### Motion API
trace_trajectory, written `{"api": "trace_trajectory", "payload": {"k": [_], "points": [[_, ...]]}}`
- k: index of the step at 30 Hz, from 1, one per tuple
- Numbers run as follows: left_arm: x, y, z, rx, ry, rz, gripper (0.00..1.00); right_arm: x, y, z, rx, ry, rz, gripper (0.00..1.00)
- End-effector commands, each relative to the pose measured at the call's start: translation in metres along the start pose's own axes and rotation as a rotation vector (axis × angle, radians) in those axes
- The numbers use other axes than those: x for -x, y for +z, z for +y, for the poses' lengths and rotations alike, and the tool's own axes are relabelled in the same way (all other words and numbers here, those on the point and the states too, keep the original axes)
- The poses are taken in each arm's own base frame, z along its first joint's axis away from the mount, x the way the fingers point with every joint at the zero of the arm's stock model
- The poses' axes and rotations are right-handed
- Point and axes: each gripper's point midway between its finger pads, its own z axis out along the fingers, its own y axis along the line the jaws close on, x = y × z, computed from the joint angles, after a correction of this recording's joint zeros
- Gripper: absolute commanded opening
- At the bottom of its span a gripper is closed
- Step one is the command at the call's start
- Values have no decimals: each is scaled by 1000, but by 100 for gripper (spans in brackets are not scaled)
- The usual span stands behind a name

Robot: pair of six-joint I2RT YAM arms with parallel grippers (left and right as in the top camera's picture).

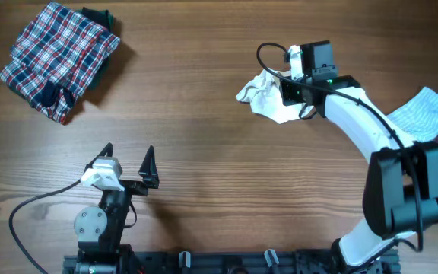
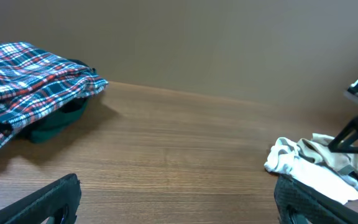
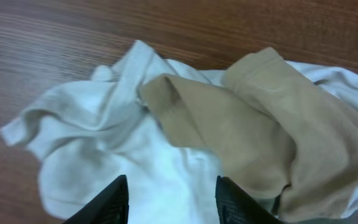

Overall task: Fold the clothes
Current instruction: 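Release the garments and raise the right gripper away, then reach the left gripper to the white t-shirt and grasp its edge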

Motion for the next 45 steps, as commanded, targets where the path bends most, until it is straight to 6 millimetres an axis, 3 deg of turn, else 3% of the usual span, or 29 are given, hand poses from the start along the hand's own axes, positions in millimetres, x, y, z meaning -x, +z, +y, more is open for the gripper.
{"api": "trace_trajectory", "payload": {"k": [1,4,9,11,18,24,28,33,36,40,44,45], "points": [[3,0,7,38,19,-16,100,-5,11,-11,-61,-10,22,48],[2,0,-4,-26,13,-11,100,-5,12,-11,-61,-10,21,49],[14,-17,-74,-434,57,-40,100,3,12,-11,-61,5,-9,48],[16,-25,-89,-530,65,-44,100,6,12,-12,-62,29,-24,48],[20,-22,-90,-525,-62,18,100,11,7,-36,-93,216,-36,52],[28,-3,-83,-461,-50,92,100,14,-12,-63,-98,313,-46,63],[46,11,-94,-495,-69,158,100,25,-36,-85,-122,359,-108,74],[63,43,-120,-559,-39,354,100,42,-83,-113,-109,486,-230,74],[69,67,-152,-642,-35,445,100,41,-98,-122,-80,512,-247,73],[59,90,-194,-784,-71,458,100,27,-97,-132,-86,520,-205,70],[7,111,-214,-759,-72,576,100,25,-97,-132,-89,499,-193,70],[-17,122,-219,-711,-76,637,100,25,-97,-132,-88,501,-196,70]]}}
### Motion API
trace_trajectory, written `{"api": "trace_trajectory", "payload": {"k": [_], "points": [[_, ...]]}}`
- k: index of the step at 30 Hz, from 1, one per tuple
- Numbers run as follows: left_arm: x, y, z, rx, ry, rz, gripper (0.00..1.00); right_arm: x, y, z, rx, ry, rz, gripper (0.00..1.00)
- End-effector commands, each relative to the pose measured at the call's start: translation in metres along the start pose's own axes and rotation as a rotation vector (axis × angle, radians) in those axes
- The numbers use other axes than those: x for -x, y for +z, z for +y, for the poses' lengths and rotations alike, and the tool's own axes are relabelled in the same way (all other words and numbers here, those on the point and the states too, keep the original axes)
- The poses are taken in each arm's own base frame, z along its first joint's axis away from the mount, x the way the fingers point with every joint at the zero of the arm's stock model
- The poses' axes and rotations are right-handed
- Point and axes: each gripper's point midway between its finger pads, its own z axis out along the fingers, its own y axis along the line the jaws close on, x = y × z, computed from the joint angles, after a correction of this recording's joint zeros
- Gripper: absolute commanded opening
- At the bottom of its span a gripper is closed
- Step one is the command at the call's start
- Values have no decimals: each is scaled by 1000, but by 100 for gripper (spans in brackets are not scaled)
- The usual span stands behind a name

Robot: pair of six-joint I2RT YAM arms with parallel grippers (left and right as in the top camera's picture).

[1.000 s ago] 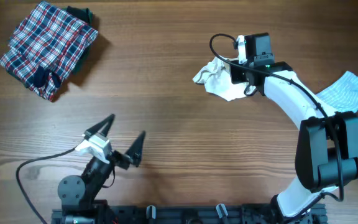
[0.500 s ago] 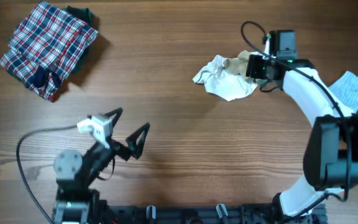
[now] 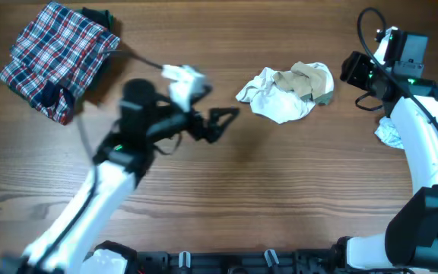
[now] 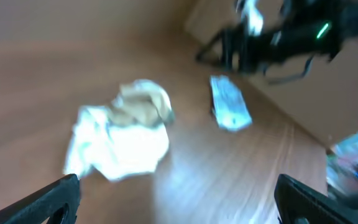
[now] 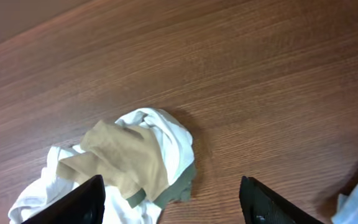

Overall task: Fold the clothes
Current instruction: 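Reach the left gripper to the white t-shirt and grasp its edge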

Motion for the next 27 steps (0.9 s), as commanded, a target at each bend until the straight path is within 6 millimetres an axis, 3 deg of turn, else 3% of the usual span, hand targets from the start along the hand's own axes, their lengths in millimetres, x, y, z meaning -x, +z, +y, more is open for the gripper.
{"api": "trace_trajectory", "payload": {"k": [1,4,9,15,20,27], "points": [[-35,49,16,78,-73,121,100,4,-2,6,30,-18,-8,70],[-45,78,31,164,-68,178,100,3,-2,6,28,-18,-1,70],[-41,121,47,198,-30,199,100,-2,-2,5,23,-16,19,70],[-56,157,65,206,-41,242,100,-3,-2,4,22,-16,23,70],[-70,184,49,149,51,245,100,-3,-2,4,23,-16,24,70],[-85,196,19,125,133,274,100,-8,-2,3,18,-17,42,70]]}}
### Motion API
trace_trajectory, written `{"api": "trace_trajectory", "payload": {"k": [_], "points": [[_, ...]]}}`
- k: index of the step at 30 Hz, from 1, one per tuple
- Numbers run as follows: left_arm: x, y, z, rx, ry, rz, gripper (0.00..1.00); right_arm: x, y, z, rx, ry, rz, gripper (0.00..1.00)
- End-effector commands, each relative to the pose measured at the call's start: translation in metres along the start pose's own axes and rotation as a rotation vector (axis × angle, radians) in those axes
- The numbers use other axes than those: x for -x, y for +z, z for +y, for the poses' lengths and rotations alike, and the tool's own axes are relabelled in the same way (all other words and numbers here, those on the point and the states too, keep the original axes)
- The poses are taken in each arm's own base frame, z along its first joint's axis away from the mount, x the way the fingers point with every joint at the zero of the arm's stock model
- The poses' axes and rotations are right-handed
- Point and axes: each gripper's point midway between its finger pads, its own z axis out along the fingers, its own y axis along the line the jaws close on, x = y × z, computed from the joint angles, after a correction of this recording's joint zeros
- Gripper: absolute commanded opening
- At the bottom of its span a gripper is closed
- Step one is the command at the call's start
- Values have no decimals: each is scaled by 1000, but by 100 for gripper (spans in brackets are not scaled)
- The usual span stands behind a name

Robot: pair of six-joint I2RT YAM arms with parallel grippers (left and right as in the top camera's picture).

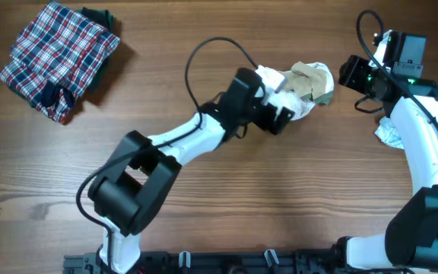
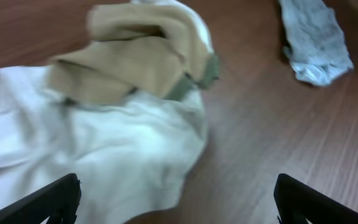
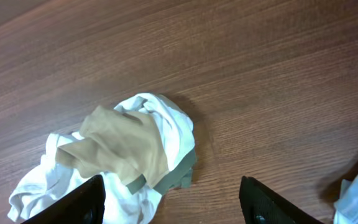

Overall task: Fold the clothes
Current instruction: 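Reach the left gripper to the white t-shirt and grasp its edge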

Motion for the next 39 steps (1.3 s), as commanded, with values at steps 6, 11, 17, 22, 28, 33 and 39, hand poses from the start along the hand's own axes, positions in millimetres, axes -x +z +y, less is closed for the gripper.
{"api": "trace_trajectory", "payload": {"k": [6,11,17,22,28,33,39], "points": [[10,4,-5,27,44,-26,40,4,-2,4,17,-22,-8,70],[24,2,7,103,55,-87,4,5,-2,3,14,-23,-11,69],[30,5,3,103,68,-117,4,5,-2,3,10,-22,-12,70],[12,18,28,209,53,-90,4,3,-2,2,9,-21,-3,69],[-3,30,43,253,49,-74,4,0,-2,2,6,-19,10,69],[-4,37,49,267,51,-100,4,-2,-2,1,5,-17,17,69],[-10,40,58,277,42,-94,4,-5,-3,11,59,-15,33,67]]}}
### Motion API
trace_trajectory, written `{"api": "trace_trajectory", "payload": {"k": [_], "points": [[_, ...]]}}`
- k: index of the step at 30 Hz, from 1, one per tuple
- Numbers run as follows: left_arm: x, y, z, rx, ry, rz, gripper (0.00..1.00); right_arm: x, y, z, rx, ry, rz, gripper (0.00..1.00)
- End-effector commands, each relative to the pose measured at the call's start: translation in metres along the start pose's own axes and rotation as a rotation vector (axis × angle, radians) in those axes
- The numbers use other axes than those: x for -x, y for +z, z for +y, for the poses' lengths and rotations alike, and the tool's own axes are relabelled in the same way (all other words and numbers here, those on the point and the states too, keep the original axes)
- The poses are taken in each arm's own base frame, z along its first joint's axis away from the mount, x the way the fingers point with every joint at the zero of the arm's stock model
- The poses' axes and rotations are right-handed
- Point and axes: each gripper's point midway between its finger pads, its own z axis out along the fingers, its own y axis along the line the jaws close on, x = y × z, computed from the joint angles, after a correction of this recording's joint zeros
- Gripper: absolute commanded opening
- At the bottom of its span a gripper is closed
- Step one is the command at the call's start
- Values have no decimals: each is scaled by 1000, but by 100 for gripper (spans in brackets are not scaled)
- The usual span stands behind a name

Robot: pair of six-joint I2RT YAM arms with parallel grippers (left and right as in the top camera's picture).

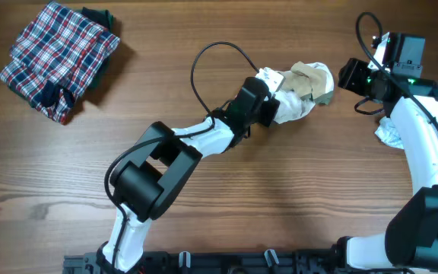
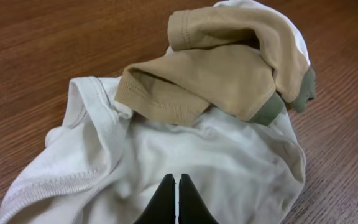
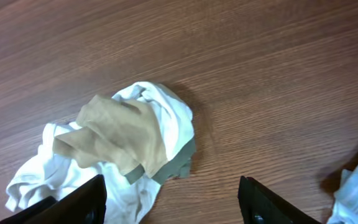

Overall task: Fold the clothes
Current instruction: 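Reach the left gripper to the white t-shirt and grasp its edge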

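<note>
A crumpled pile lies at the back centre of the table: a white garment (image 2: 216, 162) with a tan garment (image 2: 216, 74), trimmed in green, on top of it; the pile (image 1: 303, 84) also shows from overhead. My left gripper (image 2: 176, 198) is shut, its tips pressed into the white cloth at the pile's near left side (image 1: 267, 108). My right gripper (image 3: 176, 190) hangs open to the right of the pile (image 1: 350, 76), above the table and holding nothing.
A folded plaid garment (image 1: 55, 53) lies on a dark green one at the back left. A pale blue striped garment (image 1: 390, 135) lies at the right edge beside my right arm, its corner (image 3: 356, 199) in the right wrist view. The left arm's cable (image 1: 204, 57) loops over the table.
My left gripper was wide open over the pile; now its fingers are shut together on the white garment. The right gripper has stayed open at the pile's right.
First my right gripper was low over the pile while the left arm rested open at the front left. Then the right gripper was back at the right and the left arm was reaching towards the pile. Later the left hung open over it, and now it is shut on the white cloth.
</note>
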Motion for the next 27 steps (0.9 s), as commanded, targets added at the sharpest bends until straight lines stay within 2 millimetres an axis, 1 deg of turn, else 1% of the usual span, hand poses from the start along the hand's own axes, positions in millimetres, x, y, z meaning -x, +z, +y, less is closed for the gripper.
{"api": "trace_trajectory", "payload": {"k": [1,4,11,18,21,24,27], "points": [[-9,10,13,34,-1,14,4,2,-3,10,53,-12,1,66],[-17,12,19,45,-10,37,4,0,-2,10,51,-11,9,65],[-24,12,26,57,-18,63,4,-1,-2,9,50,-10,15,65],[-51,9,31,75,-24,173,4,-4,-3,9,47,-8,26,64],[-59,6,42,116,-29,208,4,-4,-2,9,47,-8,27,64],[-66,3,59,159,-44,238,4,-5,-3,8,46,-8,29,64],[-67,1,69,164,-78,243,4,-6,-3,8,44,-7,35,64]]}}
